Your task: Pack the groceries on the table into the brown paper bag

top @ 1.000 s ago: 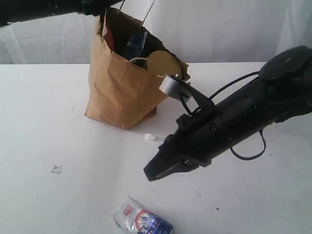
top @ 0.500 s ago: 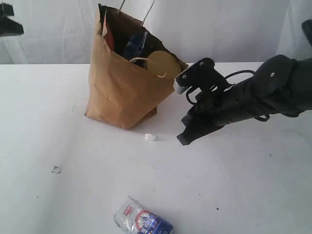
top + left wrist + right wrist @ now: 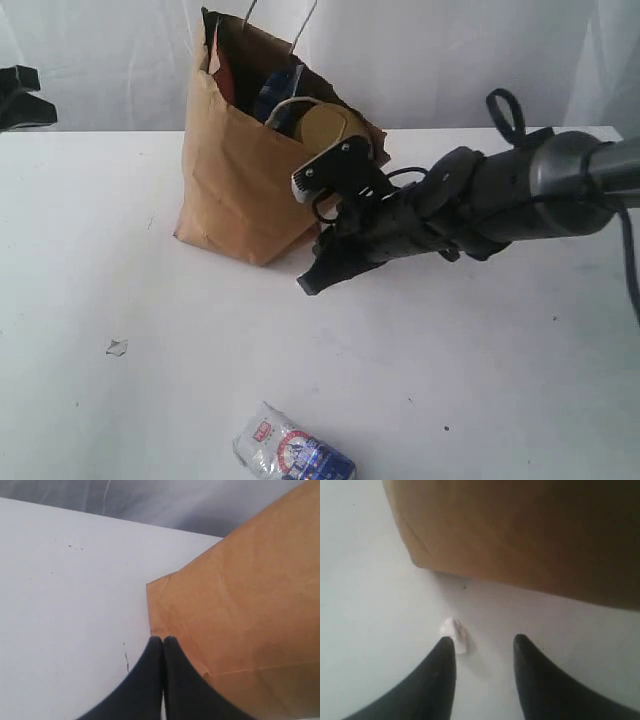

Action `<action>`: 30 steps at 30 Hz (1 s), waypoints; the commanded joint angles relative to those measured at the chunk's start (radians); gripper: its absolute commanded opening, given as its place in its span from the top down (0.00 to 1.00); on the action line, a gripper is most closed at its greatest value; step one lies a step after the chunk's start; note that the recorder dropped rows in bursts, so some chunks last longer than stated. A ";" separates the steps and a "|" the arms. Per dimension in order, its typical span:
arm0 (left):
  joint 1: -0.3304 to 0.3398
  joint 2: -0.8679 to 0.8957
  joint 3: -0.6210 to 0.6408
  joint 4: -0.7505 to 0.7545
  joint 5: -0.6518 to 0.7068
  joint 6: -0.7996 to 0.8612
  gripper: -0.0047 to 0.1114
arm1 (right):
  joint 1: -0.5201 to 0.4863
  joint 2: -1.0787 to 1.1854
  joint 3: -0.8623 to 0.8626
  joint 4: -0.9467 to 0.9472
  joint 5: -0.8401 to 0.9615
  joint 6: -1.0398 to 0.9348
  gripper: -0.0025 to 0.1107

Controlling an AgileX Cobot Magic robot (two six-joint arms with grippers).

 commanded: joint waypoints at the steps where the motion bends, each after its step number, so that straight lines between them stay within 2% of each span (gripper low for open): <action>1: 0.002 -0.016 0.041 -0.023 -0.001 0.055 0.96 | 0.033 0.055 -0.047 0.033 0.023 -0.009 0.65; 11: 0.002 -0.016 0.062 -0.023 0.002 0.077 0.96 | 0.067 0.083 -0.071 0.033 -0.001 -0.005 0.65; 13: 0.002 -0.016 0.062 -0.023 0.004 0.084 0.96 | 0.067 0.111 -0.074 0.033 -0.008 -0.005 0.62; 18: 0.002 -0.016 0.062 -0.023 0.006 0.094 0.96 | 0.067 0.158 -0.077 0.031 -0.009 -0.005 0.48; 27: 0.002 -0.016 0.062 -0.023 0.032 0.097 0.96 | 0.067 0.170 -0.077 0.027 -0.218 0.084 0.48; 30: 0.002 -0.016 0.062 -0.023 0.034 0.097 0.96 | 0.067 0.184 -0.077 0.027 -0.213 0.101 0.48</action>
